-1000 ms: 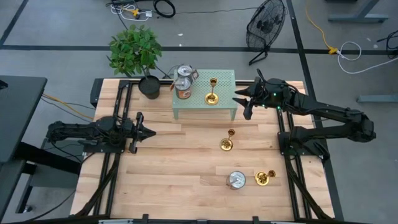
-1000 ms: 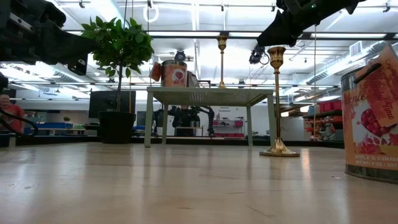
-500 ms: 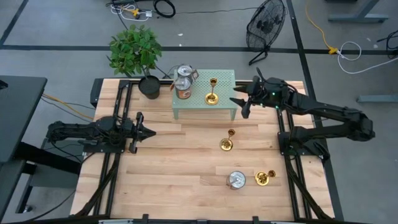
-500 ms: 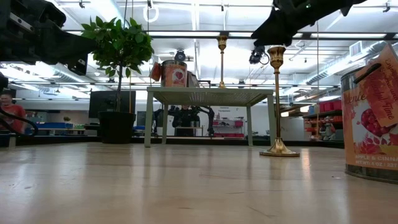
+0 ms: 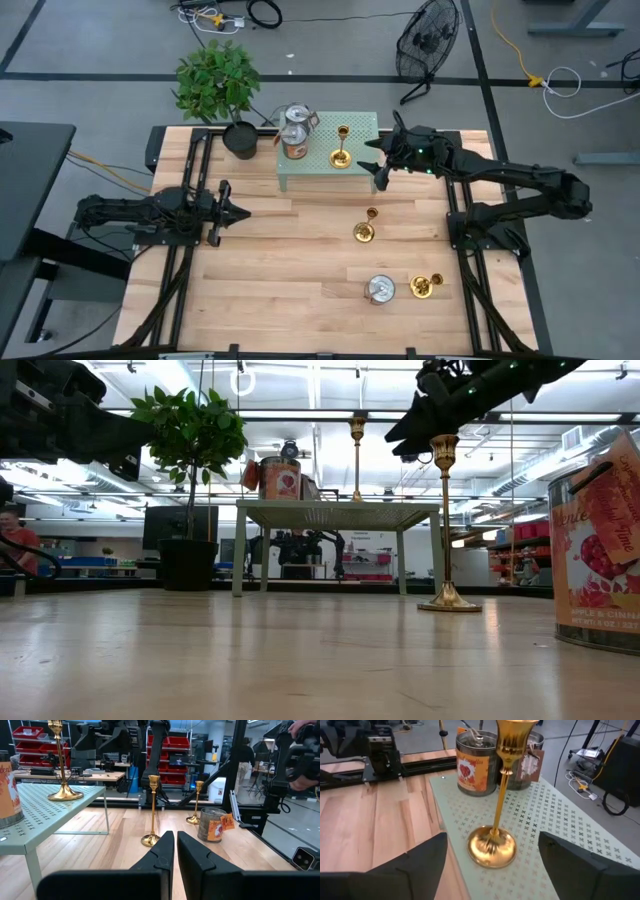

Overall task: Pick & Place candle stick holders
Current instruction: Put the top left gold candle holder on the shelf

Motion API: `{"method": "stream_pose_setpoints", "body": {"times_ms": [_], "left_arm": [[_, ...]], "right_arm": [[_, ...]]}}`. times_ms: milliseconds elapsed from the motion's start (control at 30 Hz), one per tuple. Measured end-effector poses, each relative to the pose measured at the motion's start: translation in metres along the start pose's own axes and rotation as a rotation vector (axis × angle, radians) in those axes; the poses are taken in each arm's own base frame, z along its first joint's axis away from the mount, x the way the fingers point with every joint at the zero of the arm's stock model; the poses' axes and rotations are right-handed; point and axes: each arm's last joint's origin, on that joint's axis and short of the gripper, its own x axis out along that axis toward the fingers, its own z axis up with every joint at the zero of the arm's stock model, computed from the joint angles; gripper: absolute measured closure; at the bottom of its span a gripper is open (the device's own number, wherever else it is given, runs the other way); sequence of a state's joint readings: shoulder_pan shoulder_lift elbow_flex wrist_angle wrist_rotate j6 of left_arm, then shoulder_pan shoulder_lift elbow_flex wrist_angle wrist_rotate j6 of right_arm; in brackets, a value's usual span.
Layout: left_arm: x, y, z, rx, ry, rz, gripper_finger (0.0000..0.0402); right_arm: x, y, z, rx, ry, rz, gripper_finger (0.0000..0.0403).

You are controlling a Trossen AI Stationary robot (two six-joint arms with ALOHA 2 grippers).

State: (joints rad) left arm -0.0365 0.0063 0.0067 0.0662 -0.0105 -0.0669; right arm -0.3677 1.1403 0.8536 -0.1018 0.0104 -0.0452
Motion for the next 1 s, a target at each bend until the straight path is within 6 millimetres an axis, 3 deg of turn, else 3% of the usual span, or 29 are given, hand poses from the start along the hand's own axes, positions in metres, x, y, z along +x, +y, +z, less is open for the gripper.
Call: {"method": "stream_pose_setpoints", "body": {"times_ms": [400, 1000], "left_arm": [[0.000, 0.000, 0.000, 0.000, 0.000, 0.000, 0.0371], [0.000, 0.000, 0.000, 0.000, 0.000, 0.000, 0.0371]], "right_arm": [[0.024, 0.000, -0.003, -0.033, -0.021, -0.002, 0.0053], [0.052, 0.001, -0.005, -0.020, -0.093, -0.005, 0.0052]]}}
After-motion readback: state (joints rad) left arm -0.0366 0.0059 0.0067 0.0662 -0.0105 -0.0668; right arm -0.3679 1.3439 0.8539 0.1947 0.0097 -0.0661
